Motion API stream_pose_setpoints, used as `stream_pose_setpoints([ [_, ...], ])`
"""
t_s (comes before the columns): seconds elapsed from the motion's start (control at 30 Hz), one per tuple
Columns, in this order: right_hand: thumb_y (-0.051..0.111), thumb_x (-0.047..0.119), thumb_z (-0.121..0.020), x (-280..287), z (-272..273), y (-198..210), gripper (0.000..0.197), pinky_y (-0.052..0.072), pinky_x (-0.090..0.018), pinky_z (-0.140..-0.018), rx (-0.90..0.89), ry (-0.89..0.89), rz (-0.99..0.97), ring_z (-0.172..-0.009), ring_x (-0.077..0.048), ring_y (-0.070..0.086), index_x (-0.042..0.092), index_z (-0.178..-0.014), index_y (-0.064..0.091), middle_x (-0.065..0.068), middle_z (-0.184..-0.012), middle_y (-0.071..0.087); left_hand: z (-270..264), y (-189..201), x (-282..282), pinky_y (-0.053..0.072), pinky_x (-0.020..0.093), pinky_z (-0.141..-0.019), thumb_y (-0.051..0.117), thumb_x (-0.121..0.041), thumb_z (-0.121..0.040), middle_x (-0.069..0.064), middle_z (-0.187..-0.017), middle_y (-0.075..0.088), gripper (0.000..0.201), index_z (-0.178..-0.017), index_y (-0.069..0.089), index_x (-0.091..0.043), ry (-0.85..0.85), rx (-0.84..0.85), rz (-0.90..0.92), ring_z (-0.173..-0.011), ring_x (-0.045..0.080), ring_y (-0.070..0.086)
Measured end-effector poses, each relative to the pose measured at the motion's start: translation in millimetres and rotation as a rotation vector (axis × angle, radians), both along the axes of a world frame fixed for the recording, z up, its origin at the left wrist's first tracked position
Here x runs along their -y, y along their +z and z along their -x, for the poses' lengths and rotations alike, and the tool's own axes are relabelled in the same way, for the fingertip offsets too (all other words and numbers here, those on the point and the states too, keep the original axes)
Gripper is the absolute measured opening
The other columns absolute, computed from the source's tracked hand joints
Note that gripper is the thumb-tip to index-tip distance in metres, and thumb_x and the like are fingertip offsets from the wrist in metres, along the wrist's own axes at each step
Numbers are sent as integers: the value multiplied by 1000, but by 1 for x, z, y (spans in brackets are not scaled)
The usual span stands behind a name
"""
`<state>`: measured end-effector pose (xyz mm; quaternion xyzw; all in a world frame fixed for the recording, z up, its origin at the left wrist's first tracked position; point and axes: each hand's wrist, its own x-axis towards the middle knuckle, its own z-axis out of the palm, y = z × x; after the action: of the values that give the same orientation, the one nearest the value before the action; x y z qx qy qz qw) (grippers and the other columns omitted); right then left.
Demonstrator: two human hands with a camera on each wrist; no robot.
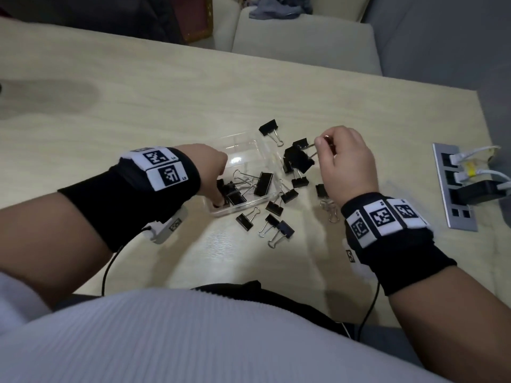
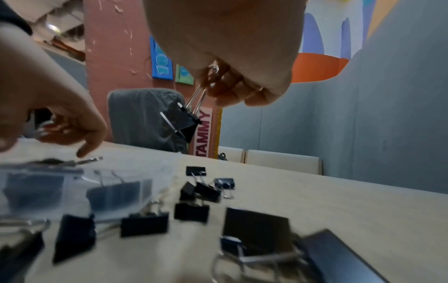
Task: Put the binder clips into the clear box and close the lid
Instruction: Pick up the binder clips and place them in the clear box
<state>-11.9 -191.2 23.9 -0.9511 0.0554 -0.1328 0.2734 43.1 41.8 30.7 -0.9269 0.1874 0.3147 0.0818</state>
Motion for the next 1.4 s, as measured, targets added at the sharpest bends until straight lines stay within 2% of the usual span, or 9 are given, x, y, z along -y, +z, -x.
stream_pose_setpoints([
  [0.1,50,28,-97,-20,-5,3,21,35,-24,-72,-94,90,-51,-83,-13,51,12,-100,64,3,-91,58,-7,2,1,46,31,-74,68,-60,-75,-5,-89,61,58,-118,55,-23,31,7,212,-84,18,53],
  [0.3,54,30,-94,-46,-11,-2,21,49,-34,-78,-215,122,-219,-85,-21,62,14,-95,68,1,-83,67,-11,7,10,40,25,-79,61,-39,-90,-10,-93,63,31,-117,63,-24,80,-25,580,-86,13,56],
  [0.47,52,33,-94,-49,-14,-12,26,47,-30,-74,-377,77,-256,-79,-16,64,17,-81,68,6,-75,68,-17,-5,11,43,27,-75,67,-31,-86,-15,-70,59,20,-103,64,-20,128,16,534,-83,15,59],
  [0.57,49,35,-95,-50,-15,-22,29,46,-29,-74,-468,54,-217,-78,-15,64,17,-83,68,9,-69,65,-17,-13,15,45,29,-76,69,-33,-85,-7,-84,65,21,-99,60,-20,134,39,458,-89,18,60],
  [0.77,47,33,-94,-29,-13,-30,23,54,-39,-82,-488,-67,-229,-85,-20,67,21,-106,63,2,-92,70,-14,-22,28,42,30,-73,57,-31,-91,4,-107,64,20,-104,67,-20,-47,101,261,-99,24,59],
  [0.93,46,23,-92,12,-6,-28,23,53,-44,-83,-483,-232,23,-94,-30,61,22,-111,59,-8,-112,61,-10,-31,33,48,37,-79,58,-35,-90,8,-112,59,27,-110,61,-18,-42,152,267,-102,30,59],
  [1.03,49,22,-90,35,1,-34,35,46,-45,-90,-696,-295,262,-111,-34,51,20,-125,52,-13,-127,49,-11,-30,32,46,36,-77,52,-36,-93,7,-113,59,26,-110,60,-18,-42,186,267,-103,29,59],
  [1.13,57,33,-86,45,11,-42,43,47,-46,-89,-895,-296,287,-113,-37,47,19,-126,48,-14,-125,43,-10,-26,32,44,33,-72,49,-36,-94,6,-113,58,27,-112,60,-19,-46,222,289,-102,28,59],
  [1.4,58,26,-89,41,23,-53,32,47,-38,-85,-657,-178,209,-107,-35,53,15,-119,57,-14,-121,50,24,-9,64,46,33,-69,48,-34,-91,0,-103,59,21,-103,61,-23,-260,256,402,-92,26,62],
])
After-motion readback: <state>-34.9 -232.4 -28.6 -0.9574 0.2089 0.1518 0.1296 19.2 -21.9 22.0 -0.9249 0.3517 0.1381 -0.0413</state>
